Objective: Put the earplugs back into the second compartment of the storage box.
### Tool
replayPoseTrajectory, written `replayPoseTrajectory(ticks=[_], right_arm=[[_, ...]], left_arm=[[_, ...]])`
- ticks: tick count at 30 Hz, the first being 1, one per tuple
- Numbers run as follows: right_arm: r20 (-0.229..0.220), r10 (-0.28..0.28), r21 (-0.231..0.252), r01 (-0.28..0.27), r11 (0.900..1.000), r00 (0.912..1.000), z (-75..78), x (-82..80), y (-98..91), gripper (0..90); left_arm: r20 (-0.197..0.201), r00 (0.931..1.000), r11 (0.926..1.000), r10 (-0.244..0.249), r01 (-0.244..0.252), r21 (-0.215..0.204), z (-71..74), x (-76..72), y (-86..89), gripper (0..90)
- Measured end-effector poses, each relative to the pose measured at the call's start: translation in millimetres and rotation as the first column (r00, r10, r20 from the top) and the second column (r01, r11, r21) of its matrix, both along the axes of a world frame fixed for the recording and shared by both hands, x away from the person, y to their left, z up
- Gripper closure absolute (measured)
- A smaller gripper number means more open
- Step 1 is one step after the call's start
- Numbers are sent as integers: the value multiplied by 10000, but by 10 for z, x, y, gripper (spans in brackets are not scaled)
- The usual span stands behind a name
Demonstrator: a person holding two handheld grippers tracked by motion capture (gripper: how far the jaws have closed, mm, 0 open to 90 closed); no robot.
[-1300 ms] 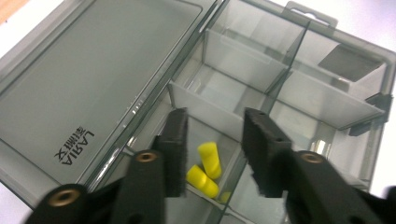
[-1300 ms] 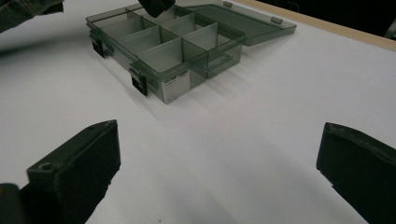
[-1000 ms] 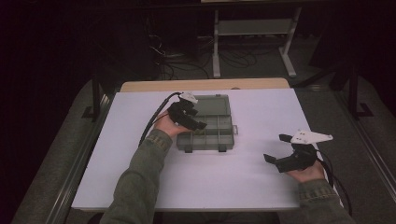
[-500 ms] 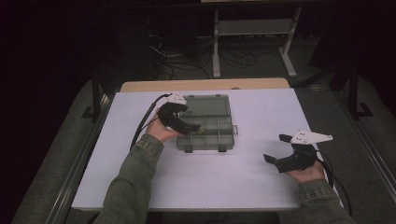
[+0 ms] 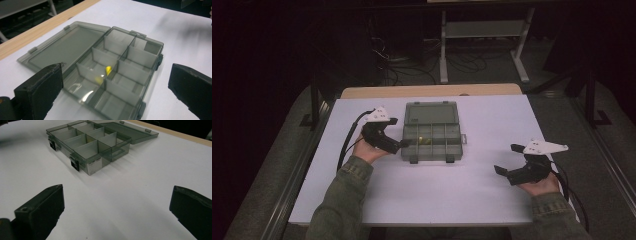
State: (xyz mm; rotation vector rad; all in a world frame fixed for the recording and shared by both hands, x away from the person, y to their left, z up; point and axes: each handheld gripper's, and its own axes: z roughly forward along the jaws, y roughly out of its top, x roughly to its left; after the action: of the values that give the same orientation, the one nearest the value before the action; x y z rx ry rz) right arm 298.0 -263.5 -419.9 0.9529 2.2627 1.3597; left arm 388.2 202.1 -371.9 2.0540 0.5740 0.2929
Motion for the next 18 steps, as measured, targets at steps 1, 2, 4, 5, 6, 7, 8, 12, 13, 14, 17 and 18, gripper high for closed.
replayPoseTrajectory(ticks=[1, 2, 4, 5, 6, 7, 8, 12, 13, 14, 17, 18], right_arm=[[4, 0, -5, 0, 10000, 10000, 0, 0, 0, 0], [-8, -3, 2, 3, 10000, 10000, 0, -1, 1, 0], [-21, -7, -5, 7, 10000, 10000, -1, -3, 3, 0], [-24, -9, 0, 9, 10000, 10000, -2, -4, 4, 0], [-35, -10, 7, 10, 10000, 10000, -3, -5, 4, 0], [-29, -7, 15, 7, 10000, 10000, -3, -5, 2, 0], [-36, -17, 23, 17, 10000, 10000, -3, -6, 1, 0], [-34, -24, 17, 24, 10000, 10000, -3, -9, 2, 0], [-26, -24, 23, 24, 10000, 10000, -2, -10, 2, 0], [-32, -26, 29, 26, 10000, 10000, -2, -11, 1, 0], [-14, -36, 41, 37, 10000, 10000, 1, -14, -2, 0], [-4, -38, 49, 38, 10000, 10000, 2, -16, -3, 0]], left_arm=[[18, 10000, 9999, 53, -52, -86, -15, -16, 32, 0], [29, 9999, 9998, 148, -147, -124, -28, -35, 59, 0], [64, 9996, 9995, 257, -256, -184, -51, -68, 110, 0], [106, 9995, 9993, 299, -297, -231, -60, -87, 135, 0], [145, 9993, 9990, 354, -349, -291, -67, -107, 159, 0], [149, 9992, 9987, 380, -375, -355, -72, -124, 184, 0], [120, 9991, 9982, 410, -404, -433, -76, -141, 208, 0], [332, 9977, 9960, 585, -561, -690, -100, -224, 318, 0], [338, 9974, 9953, 642, -616, -746, -107, -246, 351, 0], [362, 9969, 9946, 696, -666, -800, -115, -266, 384, 0], [455, 9953, 9925, 852, -807, -918, -137, -335, 495, 0], [462, 9948, 9920, 908, -863, -919, -143, -357, 534, 0]])
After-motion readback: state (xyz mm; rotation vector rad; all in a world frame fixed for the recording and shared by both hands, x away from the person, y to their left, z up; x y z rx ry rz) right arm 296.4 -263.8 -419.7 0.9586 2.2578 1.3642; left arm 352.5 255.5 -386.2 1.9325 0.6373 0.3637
